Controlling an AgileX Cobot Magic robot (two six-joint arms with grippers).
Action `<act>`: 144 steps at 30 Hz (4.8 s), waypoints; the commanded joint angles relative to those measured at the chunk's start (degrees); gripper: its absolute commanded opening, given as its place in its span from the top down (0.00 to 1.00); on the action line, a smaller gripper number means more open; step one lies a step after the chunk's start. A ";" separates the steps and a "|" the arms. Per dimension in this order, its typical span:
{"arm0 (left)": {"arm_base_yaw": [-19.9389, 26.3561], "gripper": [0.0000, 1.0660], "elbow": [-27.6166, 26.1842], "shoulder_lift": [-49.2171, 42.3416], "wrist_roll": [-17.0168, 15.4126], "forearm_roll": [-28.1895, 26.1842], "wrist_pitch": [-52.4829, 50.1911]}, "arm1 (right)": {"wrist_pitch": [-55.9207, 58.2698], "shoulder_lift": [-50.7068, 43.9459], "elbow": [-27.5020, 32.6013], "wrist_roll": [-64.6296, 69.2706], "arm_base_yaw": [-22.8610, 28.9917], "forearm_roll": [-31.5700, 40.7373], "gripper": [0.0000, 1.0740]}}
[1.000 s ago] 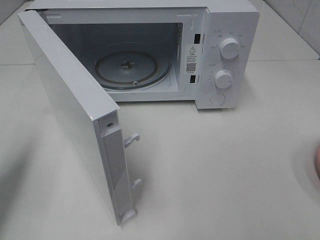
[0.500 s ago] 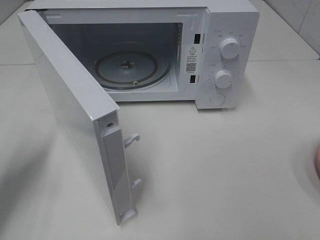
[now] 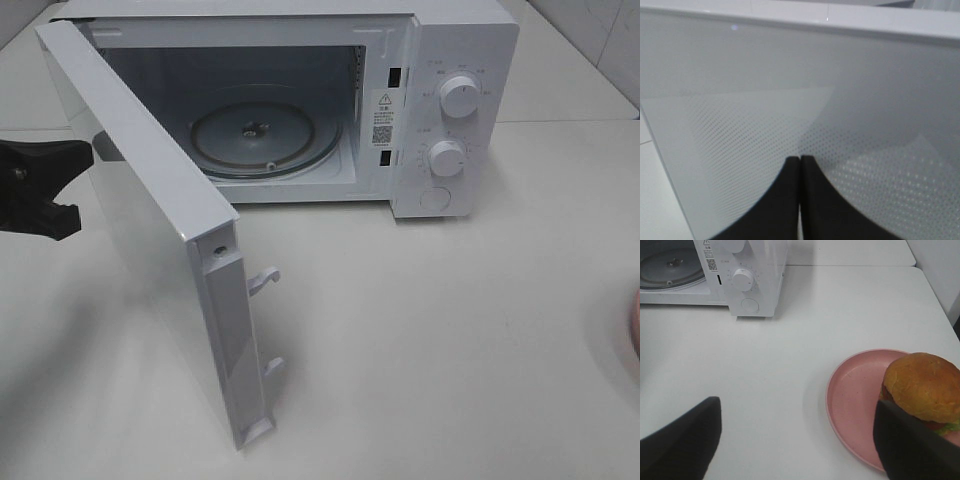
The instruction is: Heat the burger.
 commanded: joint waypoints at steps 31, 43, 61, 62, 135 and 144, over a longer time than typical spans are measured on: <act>-16.21 1.00 -15.87 10.71 -1.09 -10.43 6.88 | 0.06 -1.66 0.06 0.40 -0.23 -0.11 0.29; -22.98 1.00 -24.47 15.93 0.29 -15.58 11.12 | 0.06 -1.66 0.06 0.40 -0.23 -0.11 0.29; -26.64 1.00 -36.33 22.06 1.20 -22.00 16.16 | 0.06 -1.66 0.06 0.40 -0.23 -0.11 0.29; -27.27 1.00 -37.47 22.75 1.32 -22.86 17.07 | 0.06 -1.66 0.06 0.40 -0.23 -0.11 0.29; -43.37 0.06 -48.70 2.29 -2.12 -28.59 114.02 | 0.06 -1.66 0.06 0.34 -0.06 -0.11 0.29; -36.44 0.06 -48.70 -3.27 -1.15 -26.36 120.21 | 0.06 -1.66 0.06 0.40 -0.06 -0.11 0.29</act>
